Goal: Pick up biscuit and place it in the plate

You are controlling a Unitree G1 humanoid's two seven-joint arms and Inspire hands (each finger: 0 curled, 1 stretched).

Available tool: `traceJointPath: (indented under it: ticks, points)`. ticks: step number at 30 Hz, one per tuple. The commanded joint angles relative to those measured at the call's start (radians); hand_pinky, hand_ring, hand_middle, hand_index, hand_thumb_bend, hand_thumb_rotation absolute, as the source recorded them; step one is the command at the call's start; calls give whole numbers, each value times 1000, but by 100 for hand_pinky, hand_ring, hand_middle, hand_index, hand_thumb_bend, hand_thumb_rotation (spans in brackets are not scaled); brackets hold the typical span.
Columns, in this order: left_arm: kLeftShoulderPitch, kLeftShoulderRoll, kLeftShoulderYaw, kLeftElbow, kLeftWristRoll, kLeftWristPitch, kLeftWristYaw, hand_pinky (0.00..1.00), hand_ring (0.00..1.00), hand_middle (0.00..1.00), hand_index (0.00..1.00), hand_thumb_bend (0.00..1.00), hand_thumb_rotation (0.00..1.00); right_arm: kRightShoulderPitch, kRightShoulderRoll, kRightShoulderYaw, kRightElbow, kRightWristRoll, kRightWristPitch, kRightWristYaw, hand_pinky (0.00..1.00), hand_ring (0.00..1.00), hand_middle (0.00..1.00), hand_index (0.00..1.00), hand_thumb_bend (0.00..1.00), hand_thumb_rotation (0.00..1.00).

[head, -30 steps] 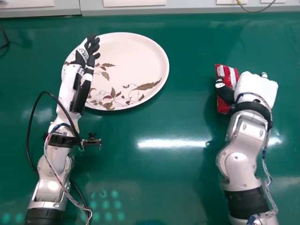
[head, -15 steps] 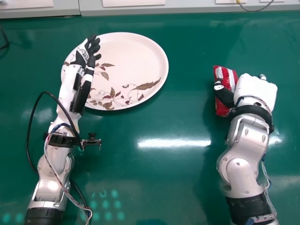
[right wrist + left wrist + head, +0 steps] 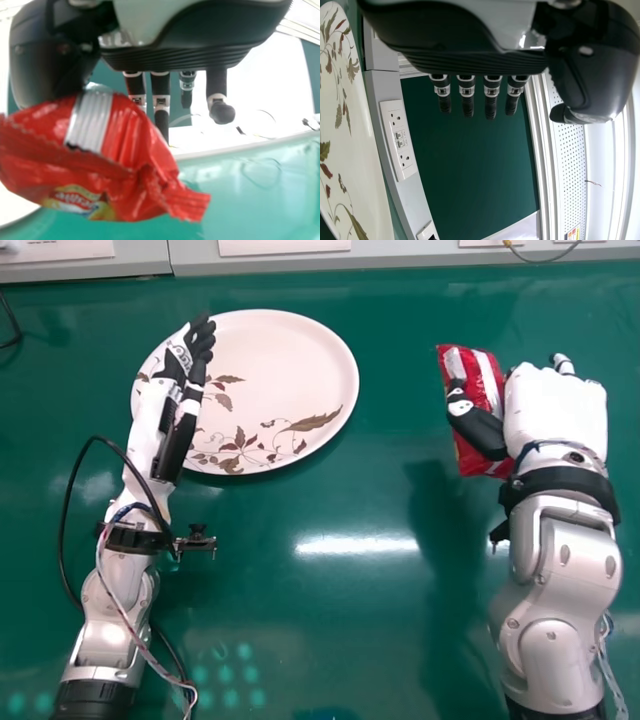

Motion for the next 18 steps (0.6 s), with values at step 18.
traceJointPath:
  ticks: [18]
  points:
    - [34, 5, 11, -13, 7, 49, 14, 100, 100, 99, 100, 42, 58, -249, 84, 95, 188, 178, -161, -224, 6, 12, 47, 48, 52, 0]
